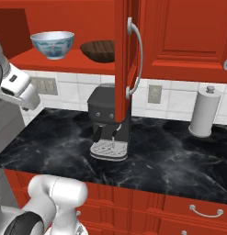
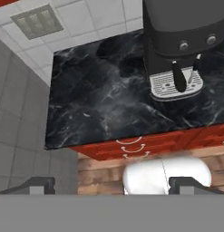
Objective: Move the bowls from the cabinet to the plates on the dining table.
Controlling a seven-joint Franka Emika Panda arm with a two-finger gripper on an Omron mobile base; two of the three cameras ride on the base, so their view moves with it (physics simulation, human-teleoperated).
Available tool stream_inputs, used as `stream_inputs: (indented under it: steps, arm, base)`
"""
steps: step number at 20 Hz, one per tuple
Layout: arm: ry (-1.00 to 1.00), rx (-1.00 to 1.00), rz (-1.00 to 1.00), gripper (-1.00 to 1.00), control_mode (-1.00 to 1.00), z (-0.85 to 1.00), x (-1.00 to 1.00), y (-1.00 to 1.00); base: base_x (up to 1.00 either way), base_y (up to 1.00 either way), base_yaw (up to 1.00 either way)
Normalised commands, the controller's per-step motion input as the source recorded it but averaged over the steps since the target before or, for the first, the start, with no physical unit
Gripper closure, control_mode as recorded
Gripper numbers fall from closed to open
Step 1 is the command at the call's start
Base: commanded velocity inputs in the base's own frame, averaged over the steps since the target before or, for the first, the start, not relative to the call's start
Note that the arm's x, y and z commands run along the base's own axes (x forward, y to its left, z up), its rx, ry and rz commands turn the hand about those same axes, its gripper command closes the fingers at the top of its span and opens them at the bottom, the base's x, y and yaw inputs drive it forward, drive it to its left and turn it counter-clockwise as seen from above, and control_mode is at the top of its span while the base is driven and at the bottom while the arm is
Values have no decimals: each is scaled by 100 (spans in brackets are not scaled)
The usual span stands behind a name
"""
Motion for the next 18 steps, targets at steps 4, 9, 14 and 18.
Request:
stream_inputs:
  steps: [4,9,14,18]
  arm:
    - [0,0,-32,-100,-100,-3,59,0]
    - [0,2,-23,-100,-100,12,16,6]
    - [-4,10,-15,-100,-100,38,13,5]
    - [-7,18,-13,-100,-100,31,20,6]
  base:
    - [0,0,0]
    - [0,0,0]
    - [0,0,0]
    - [0,0,0]
